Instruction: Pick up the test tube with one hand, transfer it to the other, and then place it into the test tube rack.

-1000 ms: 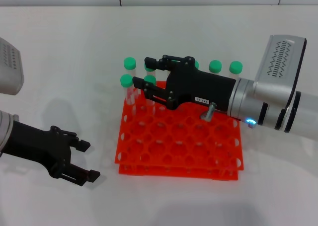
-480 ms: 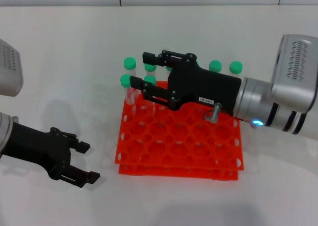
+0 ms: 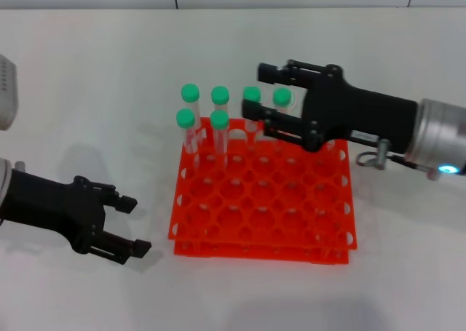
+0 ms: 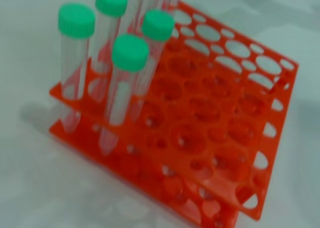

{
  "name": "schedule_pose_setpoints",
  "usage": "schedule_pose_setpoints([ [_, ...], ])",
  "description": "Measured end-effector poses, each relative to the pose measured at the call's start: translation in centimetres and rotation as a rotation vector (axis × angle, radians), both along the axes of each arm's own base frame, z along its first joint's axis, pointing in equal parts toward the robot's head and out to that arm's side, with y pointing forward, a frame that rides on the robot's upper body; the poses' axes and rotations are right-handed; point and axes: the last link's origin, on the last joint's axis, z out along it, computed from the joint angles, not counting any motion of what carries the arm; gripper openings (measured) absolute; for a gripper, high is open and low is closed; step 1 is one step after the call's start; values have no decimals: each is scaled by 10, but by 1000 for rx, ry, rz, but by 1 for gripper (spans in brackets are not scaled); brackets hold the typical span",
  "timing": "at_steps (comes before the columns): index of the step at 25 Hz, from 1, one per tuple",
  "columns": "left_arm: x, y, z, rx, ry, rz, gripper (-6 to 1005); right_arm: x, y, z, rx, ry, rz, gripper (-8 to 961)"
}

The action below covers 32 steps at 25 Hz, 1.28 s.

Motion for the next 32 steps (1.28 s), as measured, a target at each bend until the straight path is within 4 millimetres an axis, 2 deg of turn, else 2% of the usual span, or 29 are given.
schedule_pose_setpoints([
  [15,14,-10,38,131,-289,-116,861,48,-9,62,-136,-215,-123,569],
  [32,15,-13,38,131,-319,-112,861,62,-10,71,-183,-329,-165,567],
])
